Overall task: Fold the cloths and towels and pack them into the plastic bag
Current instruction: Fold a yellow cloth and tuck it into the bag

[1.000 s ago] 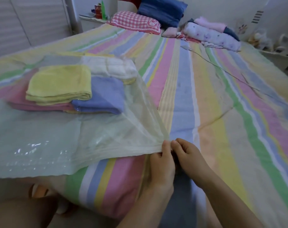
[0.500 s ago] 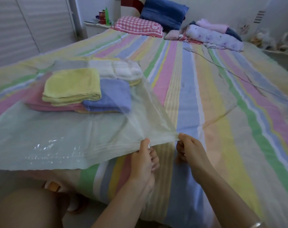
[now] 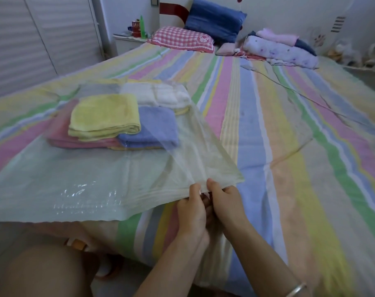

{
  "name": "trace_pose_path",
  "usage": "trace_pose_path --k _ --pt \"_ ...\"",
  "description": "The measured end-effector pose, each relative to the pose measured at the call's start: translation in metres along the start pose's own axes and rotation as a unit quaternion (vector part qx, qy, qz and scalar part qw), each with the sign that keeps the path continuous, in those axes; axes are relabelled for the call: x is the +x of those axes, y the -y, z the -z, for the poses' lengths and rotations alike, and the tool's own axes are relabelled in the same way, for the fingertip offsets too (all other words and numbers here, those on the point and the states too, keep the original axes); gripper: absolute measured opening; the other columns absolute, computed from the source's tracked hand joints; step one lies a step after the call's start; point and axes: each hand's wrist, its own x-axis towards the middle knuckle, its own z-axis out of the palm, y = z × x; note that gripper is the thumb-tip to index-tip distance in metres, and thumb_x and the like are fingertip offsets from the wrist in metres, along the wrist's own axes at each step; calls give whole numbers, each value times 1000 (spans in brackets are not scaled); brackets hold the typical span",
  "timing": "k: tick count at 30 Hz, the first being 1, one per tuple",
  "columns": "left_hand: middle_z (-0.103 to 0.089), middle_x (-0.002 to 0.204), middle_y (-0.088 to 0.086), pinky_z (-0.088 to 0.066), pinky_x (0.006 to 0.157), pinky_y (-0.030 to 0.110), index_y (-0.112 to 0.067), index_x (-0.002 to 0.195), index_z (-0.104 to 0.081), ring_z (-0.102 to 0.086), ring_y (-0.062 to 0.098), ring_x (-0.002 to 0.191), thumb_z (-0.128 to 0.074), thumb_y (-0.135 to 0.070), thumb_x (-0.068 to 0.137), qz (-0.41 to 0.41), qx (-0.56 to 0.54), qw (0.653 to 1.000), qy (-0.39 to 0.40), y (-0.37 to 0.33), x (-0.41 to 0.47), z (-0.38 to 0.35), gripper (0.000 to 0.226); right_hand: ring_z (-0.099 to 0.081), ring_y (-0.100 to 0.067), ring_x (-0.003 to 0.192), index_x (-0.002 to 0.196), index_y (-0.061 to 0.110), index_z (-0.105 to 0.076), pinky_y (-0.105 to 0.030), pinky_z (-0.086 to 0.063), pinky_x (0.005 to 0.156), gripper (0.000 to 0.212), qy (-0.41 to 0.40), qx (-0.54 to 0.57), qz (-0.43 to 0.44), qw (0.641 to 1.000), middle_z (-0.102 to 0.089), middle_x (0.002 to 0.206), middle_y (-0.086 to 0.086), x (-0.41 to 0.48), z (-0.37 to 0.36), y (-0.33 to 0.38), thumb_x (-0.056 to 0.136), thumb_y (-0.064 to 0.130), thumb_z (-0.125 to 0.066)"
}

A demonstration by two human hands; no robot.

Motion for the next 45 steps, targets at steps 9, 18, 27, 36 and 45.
trace_pose_path --k 9,18,27,36,45 --pt "-19 44 -6 -13 32 15 -21 62 -29 -16 7 31 -47 -16 93 -15 -63 998 -1 -13 21 45 36 -63 -15 79 79 16 -66 -32 -48 71 18 -28 11 19 999 -68 79 2 6 4 -7 93 23 -57" --pt "-15 43 -7 -12 30 16 -23 60 -24 -13 6 29 -45 -18 96 -53 -38 997 -33 -37 29 111 42 -56 -17 68 78 13 -67 -34 -45 69 20 -24 25 -8 999 -63 72 -1 12 4 -16 92 24 -58" --pt "-17 43 -6 -13 33 16 -20 59 -24 -15 9 32 -46 -18 97 -112 31 992 -50 -44 25 121 44 -38 -11 41 58 18 -50 -20 -34 37 49 -33 117 -61 991 -39 49 4 -13 -27 -3 95 51 -48" --pt "-72 74 7 -54 65 33 -8 82 -67 -69 23 73 -54 -21 93 -111 72 985 -111 -56 18 128 22 -65 -18 95 83 17 -65 -37 -51 93 28 110 15 -49 993 -70 93 1 -42 -136 -2 94 39 -53" --pt "-27 40 -7 -20 33 19 -16 61 -34 -25 7 31 -50 -18 95 -92 40 992 -71 -61 19 143 37 -61 -21 109 109 9 -67 -40 -45 102 29 84 19 -13 996 -68 108 -4 -39 -124 -6 94 31 -56"
